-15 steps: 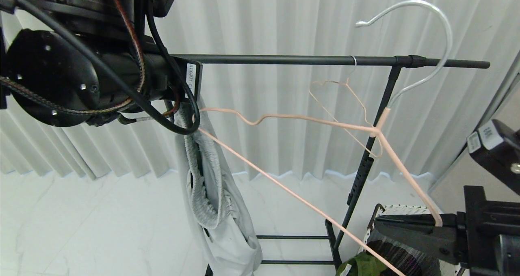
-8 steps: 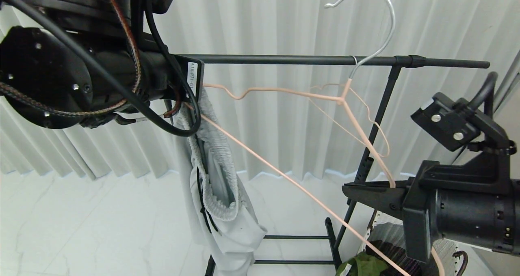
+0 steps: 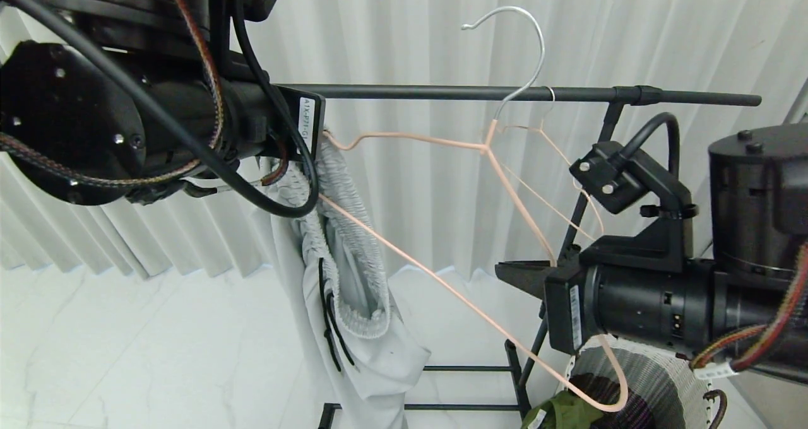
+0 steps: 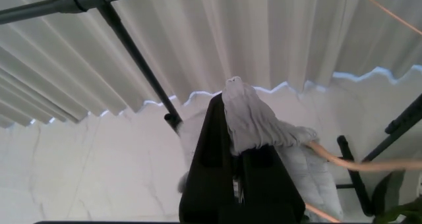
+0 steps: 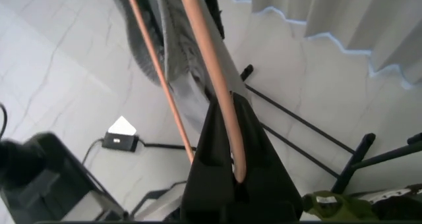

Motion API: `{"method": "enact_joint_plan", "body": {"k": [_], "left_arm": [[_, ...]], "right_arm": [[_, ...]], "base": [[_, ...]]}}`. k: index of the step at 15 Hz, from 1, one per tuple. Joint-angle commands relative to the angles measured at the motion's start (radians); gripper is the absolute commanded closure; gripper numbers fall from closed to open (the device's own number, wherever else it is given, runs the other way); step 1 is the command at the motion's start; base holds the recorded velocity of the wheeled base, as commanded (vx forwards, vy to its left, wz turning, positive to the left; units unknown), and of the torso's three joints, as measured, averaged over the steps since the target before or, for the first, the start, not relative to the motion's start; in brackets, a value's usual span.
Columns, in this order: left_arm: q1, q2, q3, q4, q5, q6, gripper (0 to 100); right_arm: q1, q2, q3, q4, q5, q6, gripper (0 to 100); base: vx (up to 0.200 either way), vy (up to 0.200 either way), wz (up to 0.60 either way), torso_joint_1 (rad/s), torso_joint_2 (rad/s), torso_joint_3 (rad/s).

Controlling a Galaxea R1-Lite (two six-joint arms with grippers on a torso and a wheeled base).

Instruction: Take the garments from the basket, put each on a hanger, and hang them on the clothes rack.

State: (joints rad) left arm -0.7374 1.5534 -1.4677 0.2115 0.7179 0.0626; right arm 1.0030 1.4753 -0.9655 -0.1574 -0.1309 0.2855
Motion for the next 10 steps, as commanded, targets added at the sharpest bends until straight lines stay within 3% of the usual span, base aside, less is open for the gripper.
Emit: {"method": "enact_joint_plan", "body": {"k": [1, 10], "left_arm": [[-0.02, -0.006, 0.001, 0.0, 0.0, -0.001, 100], [-0.212, -0.007, -0.017, -0.001, -0.006, -0.043, 100]], "right_arm": [[0.0, 0.076, -0.035, -0.02, -0.012, 0.02, 100], [0.057, 0.138, -0.113, -0.02, -0.013, 0.011, 100]], "base": [[0.0, 0.0, 0.0, 0.0, 0.0, 0.0], [0.0, 0.0, 0.0, 0.0, 0.0, 0.0]]}}
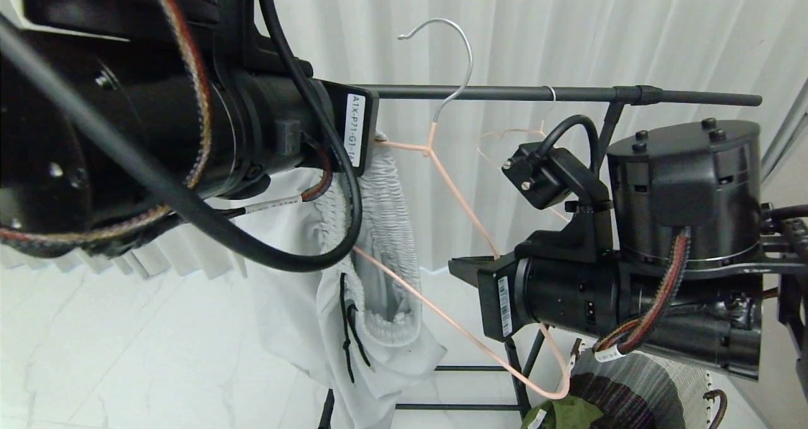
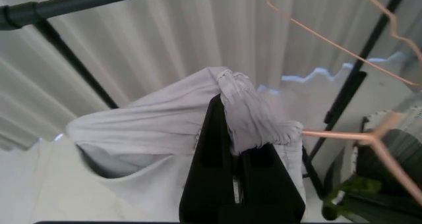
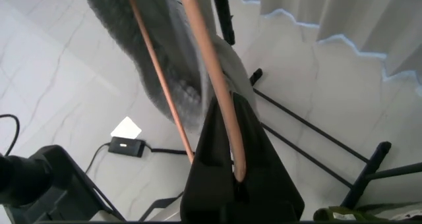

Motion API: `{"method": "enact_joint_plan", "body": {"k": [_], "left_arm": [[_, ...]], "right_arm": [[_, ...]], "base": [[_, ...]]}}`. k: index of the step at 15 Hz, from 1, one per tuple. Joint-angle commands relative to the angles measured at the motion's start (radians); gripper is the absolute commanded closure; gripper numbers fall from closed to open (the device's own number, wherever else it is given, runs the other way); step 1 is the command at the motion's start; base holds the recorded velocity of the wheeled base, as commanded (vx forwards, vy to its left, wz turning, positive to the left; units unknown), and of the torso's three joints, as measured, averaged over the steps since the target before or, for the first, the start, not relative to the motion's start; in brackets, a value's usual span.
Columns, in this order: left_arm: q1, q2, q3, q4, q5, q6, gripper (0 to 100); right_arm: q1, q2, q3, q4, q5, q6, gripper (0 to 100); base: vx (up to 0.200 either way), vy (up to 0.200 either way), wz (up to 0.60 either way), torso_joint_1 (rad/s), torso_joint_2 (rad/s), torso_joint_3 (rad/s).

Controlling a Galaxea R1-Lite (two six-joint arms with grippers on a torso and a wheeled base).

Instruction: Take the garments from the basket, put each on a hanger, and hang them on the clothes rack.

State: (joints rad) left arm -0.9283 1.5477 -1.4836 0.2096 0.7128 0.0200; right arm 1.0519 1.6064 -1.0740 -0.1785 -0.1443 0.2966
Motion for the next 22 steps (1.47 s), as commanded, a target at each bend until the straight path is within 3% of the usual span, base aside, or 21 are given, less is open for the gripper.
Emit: {"method": "enact_joint_plan", "body": {"k": [1, 7, 12, 17, 22], "left_arm": [[-0.027, -0.001, 0.0, 0.001, -0.001, 0.0, 100], [-0.109, -0.024, 0.031, -0.001, -0.022, 0.001, 100], [-0.112, -0.07, 0.1, -0.001, -0.026, 0.006, 100], [-0.145, -0.083, 0.192, -0.001, -0.026, 0.006, 100], [-0.153, -0.077, 0.195, -0.001, -0.026, 0.006, 100]], "right_arm": [[0.011, 0.007, -0.004, 0.001, -0.001, -0.001, 100], [0.01, -0.028, -0.004, 0.001, -0.012, -0.013, 100], [-0.009, -0.063, -0.004, -0.002, -0.052, -0.036, 100], [-0.01, -0.086, 0.003, -0.039, -0.052, -0.106, 100], [-0.009, -0.094, 0.005, -0.096, -0.052, -0.163, 100]], "base": [[0.0, 0.0, 0.0, 0.0, 0.0, 0.0], [0.0, 0.0, 0.0, 0.0, 0.0, 0.0], [0.0, 0.0, 0.0, 0.0, 0.0, 0.0], [0.0, 0.0, 0.0, 0.0, 0.0, 0.0], [0.0, 0.0, 0.0, 0.0, 0.0, 0.0]]}}
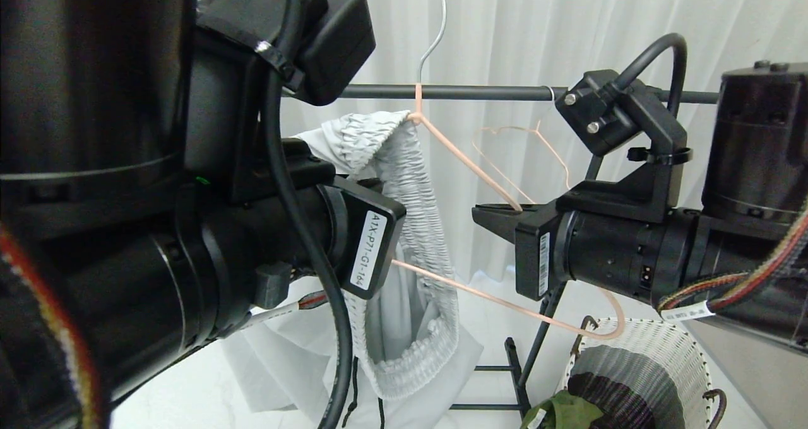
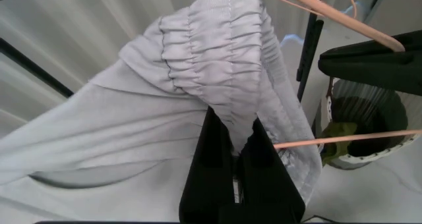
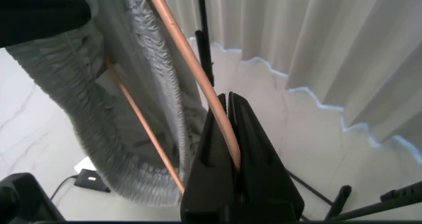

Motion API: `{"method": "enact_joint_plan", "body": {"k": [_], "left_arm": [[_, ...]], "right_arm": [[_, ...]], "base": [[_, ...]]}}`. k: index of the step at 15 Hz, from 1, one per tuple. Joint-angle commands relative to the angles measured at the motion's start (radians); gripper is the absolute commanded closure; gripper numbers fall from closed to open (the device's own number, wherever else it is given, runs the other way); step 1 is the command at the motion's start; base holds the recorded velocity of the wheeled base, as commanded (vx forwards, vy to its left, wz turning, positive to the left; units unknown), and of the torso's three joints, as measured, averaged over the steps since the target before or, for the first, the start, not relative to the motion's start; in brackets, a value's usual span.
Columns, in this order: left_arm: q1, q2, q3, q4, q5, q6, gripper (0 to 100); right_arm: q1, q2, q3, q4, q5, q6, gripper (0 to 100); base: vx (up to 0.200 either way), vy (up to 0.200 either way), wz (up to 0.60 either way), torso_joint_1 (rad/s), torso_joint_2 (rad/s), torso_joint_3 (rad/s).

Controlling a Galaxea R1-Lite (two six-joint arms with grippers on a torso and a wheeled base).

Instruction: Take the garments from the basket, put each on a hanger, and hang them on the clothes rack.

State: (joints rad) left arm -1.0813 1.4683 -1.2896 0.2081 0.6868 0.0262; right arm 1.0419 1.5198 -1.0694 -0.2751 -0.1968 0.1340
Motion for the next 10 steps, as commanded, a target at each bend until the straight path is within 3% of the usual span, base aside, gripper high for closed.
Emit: {"method": "enact_joint_plan", "body": {"k": [1, 6, 10], "left_arm": [[0.0, 0.003, 0.001, -0.001, 0.0, 0.0, 0], [0.0, 0.001, 0.001, -0.009, 0.0, -0.002, 0], [0.0, -0.063, 0.042, -0.062, -0.001, 0.023, 0]], "right_arm": [[0.001, -0.007, 0.0, -0.001, 0.0, -0.002, 100], [-0.016, -0.004, 0.031, -0.133, 0.0, -0.051, 100], [-0.076, -0.039, 0.072, -0.161, 0.002, -0.108, 100]], "base": [[0.0, 0.0, 0.0, 0.0, 0.0, 0.0], [0.0, 0.0, 0.0, 0.0, 0.0, 0.0], [0.0, 0.0, 0.0, 0.0, 0.0, 0.0]]}}
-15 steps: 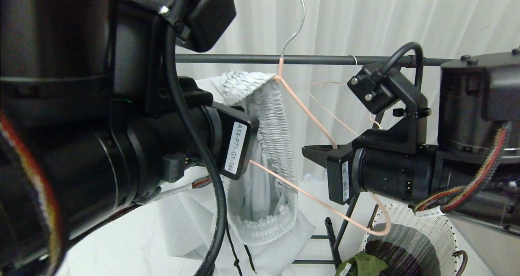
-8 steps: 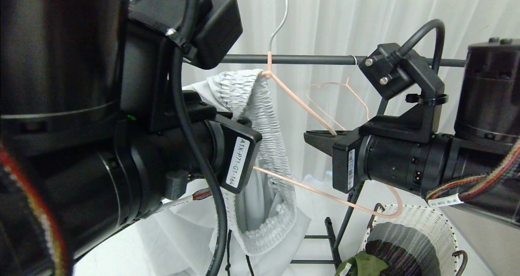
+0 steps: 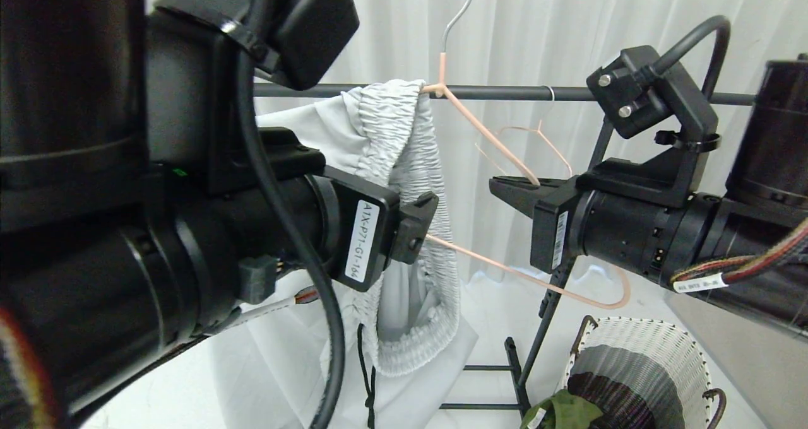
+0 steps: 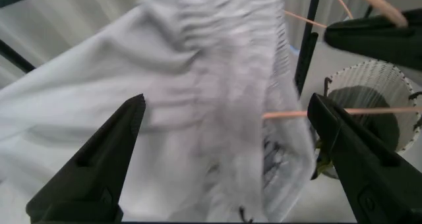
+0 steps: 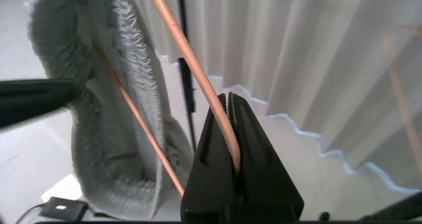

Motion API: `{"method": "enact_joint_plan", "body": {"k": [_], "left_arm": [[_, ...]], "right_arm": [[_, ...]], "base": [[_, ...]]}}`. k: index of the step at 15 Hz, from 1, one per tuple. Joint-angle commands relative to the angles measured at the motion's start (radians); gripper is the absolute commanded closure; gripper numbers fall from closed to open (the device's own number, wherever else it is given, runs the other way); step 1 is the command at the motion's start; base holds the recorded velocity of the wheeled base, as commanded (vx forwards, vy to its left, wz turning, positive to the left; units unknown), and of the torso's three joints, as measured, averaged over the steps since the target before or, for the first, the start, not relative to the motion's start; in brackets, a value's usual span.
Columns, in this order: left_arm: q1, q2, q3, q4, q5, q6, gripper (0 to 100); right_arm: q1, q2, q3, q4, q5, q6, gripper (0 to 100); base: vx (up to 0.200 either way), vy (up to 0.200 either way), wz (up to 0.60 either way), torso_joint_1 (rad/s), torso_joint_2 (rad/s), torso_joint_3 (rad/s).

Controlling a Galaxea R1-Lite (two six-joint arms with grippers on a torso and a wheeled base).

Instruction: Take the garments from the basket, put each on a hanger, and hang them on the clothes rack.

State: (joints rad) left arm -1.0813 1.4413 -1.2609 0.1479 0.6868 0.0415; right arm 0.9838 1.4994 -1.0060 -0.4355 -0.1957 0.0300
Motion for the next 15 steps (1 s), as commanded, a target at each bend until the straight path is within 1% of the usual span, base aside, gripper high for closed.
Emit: {"method": "enact_joint_plan", "body": {"k": [1, 2, 3, 4, 6, 7, 8, 9, 10, 11, 13, 15], "left_arm": [[0.0, -0.073, 0.026, -0.002, -0.001, 0.057, 0], [0.004, -0.114, 0.04, -0.004, -0.006, 0.13, 0], [0.032, -0.157, 0.051, -0.004, -0.043, 0.205, 0], [0.073, -0.193, 0.058, -0.004, -0.107, 0.271, 0], [0.199, -0.236, 0.06, -0.004, -0.25, 0.437, 0], [0.268, -0.239, 0.06, -0.005, -0.309, 0.502, 0], [0.32, -0.237, 0.058, -0.007, -0.371, 0.546, 0], [0.348, -0.231, 0.058, -0.007, -0.44, 0.571, 0], [0.353, -0.226, 0.063, -0.008, -0.489, 0.58, 0], [0.353, -0.217, 0.077, -0.008, -0.52, 0.586, 0], [0.353, -0.188, 0.077, -0.017, -0.538, 0.586, 0], [0.353, -0.144, 0.086, -0.119, -0.54, 0.586, 0]], "right_arm": [[-0.039, -0.031, 0.02, 0.0, 0.006, -0.024, 100], [-0.057, -0.044, 0.026, 0.001, 0.009, -0.042, 100], [-0.071, -0.053, 0.027, 0.006, 0.013, -0.048, 100], [-0.082, -0.062, 0.027, 0.009, 0.025, -0.053, 100], [-0.088, -0.082, 0.026, 0.046, 0.032, -0.065, 100], [-0.088, -0.091, 0.026, 0.057, 0.033, -0.073, 100], [-0.088, -0.099, 0.027, 0.063, 0.042, -0.084, 100], [-0.085, -0.103, 0.027, 0.066, 0.052, -0.102, 100], [-0.083, -0.105, 0.026, 0.069, 0.058, -0.119, 100], [-0.08, -0.105, 0.026, 0.069, 0.067, -0.133, 100], [-0.06, -0.105, 0.027, 0.069, 0.068, -0.151, 100], [-0.036, -0.105, 0.027, 0.069, 0.068, -0.157, 100]], "base": [[0.0, 0.0, 0.0, 0.0, 0.0, 0.0], [0.0, 0.0, 0.0, 0.0, 0.0, 0.0], [0.0, 0.0, 0.0, 0.0, 0.0, 0.0], [0.0, 0.0, 0.0, 0.0, 0.0, 0.0], [0.0, 0.0, 0.0, 0.0, 0.0, 0.0], [0.0, 0.0, 0.0, 0.0, 0.0, 0.0], [0.0, 0.0, 0.0, 0.0, 0.0, 0.0], [0.0, 0.0, 0.0, 0.0, 0.0, 0.0], [0.0, 0.0, 0.0, 0.0, 0.0, 0.0], [0.0, 0.0, 0.0, 0.0, 0.0, 0.0], [0.0, 0.0, 0.0, 0.0, 0.0, 0.0], [0.0, 0.0, 0.0, 0.0, 0.0, 0.0]]}}
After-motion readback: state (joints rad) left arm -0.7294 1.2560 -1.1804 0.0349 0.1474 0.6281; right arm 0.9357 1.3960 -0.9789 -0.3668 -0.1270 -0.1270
